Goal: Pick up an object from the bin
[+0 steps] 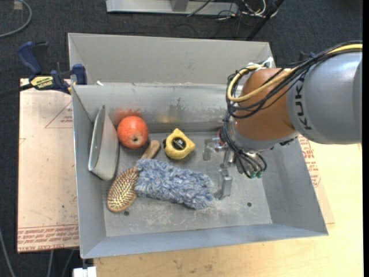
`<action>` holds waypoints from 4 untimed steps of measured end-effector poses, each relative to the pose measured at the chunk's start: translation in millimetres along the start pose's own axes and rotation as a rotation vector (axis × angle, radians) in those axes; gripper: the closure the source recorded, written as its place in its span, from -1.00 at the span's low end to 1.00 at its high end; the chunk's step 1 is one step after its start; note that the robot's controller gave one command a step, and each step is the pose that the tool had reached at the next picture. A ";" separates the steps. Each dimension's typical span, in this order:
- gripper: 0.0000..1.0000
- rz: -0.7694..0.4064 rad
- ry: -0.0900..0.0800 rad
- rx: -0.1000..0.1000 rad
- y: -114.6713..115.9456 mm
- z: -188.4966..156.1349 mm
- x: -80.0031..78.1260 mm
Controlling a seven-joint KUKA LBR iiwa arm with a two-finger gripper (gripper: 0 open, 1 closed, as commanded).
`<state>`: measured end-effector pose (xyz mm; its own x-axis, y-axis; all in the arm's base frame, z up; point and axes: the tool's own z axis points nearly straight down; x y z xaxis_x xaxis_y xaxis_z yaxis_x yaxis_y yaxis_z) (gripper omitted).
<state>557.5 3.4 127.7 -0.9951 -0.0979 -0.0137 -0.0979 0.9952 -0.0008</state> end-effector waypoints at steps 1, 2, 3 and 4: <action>-1.00 -0.004 0.004 -0.003 44.2 52.6 -1.4; 1.00 -0.173 0.000 -0.001 52.8 57.6 42.8; 1.00 -0.173 0.000 -0.001 52.8 57.6 42.8; 1.00 -0.161 0.009 -0.002 52.1 15.9 46.0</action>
Offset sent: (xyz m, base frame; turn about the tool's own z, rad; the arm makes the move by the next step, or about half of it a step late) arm -0.0470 0.0477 -0.0577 -0.1733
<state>506.8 50.8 111.2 -0.9667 -0.2560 -0.0051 -0.2560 0.9667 -0.0004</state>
